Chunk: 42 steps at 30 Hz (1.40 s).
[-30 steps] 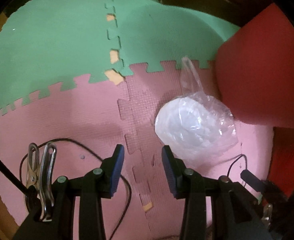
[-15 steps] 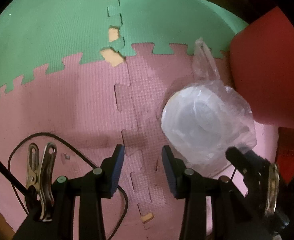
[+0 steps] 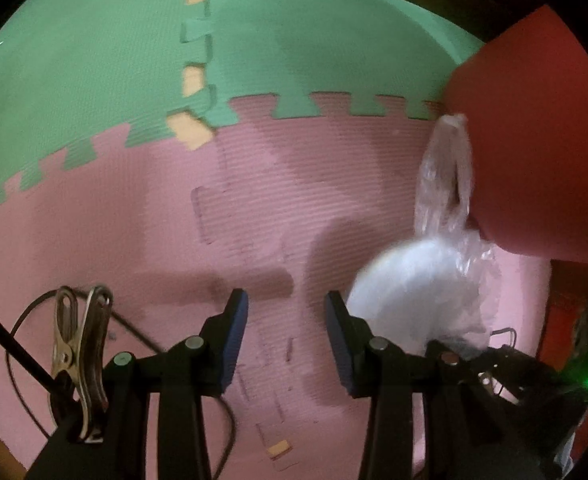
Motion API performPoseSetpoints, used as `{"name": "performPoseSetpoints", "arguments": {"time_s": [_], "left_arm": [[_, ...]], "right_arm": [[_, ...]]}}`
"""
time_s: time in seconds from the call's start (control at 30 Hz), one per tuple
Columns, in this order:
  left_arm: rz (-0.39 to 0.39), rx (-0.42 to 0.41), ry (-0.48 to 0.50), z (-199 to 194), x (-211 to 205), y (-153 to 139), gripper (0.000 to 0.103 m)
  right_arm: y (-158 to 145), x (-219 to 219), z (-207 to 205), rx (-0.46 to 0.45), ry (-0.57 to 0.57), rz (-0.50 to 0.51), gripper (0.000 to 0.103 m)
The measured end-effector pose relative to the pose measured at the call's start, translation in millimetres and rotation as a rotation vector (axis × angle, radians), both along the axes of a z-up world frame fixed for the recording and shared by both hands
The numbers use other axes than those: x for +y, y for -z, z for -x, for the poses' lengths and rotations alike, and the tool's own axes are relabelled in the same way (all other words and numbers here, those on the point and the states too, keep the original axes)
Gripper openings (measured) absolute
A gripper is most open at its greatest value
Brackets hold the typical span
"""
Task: Collect trash
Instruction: 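Close the left tool on the plastic bag while the right tool pinches its knot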
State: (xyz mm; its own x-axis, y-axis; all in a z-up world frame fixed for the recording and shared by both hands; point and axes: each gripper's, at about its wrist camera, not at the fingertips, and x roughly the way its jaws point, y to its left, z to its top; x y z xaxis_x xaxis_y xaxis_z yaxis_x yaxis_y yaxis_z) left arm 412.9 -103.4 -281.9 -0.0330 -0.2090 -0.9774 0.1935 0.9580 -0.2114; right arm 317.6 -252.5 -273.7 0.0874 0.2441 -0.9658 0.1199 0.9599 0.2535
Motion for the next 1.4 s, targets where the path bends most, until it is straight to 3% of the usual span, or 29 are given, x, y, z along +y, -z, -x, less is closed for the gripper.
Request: {"name": "performPoseSetpoints", "arguments": {"time_s": [0.23,0.43,0.53,0.87,1.07,1.4], "left_arm": [[0.046,-0.002,0.025,-8,-19,-2,0.042],[0.127,0.015,0.01,-17,-1,-13,0.042],[0.156,0.035,0.064,-9,-15,-20,0.043],[0.193,0.117,0.171,6,-53,4,0.042],[0.219,0.112,0.179,19,-47,-1,0.02],[0.258,0.109,0.127,42,-24,-36,0.013]], "right_arm": [[7,-3,-4,0.016,0.015,-0.015,0.016],[9,-14,-6,0.017,0.001,-0.041,0.015],[10,-17,-9,0.019,-0.012,-0.049,0.014],[14,-20,-17,0.013,-0.037,-0.063,0.014],[13,-14,-19,0.018,-0.046,-0.049,0.013],[-16,0,-20,-0.03,-0.146,-0.065,0.011]]}}
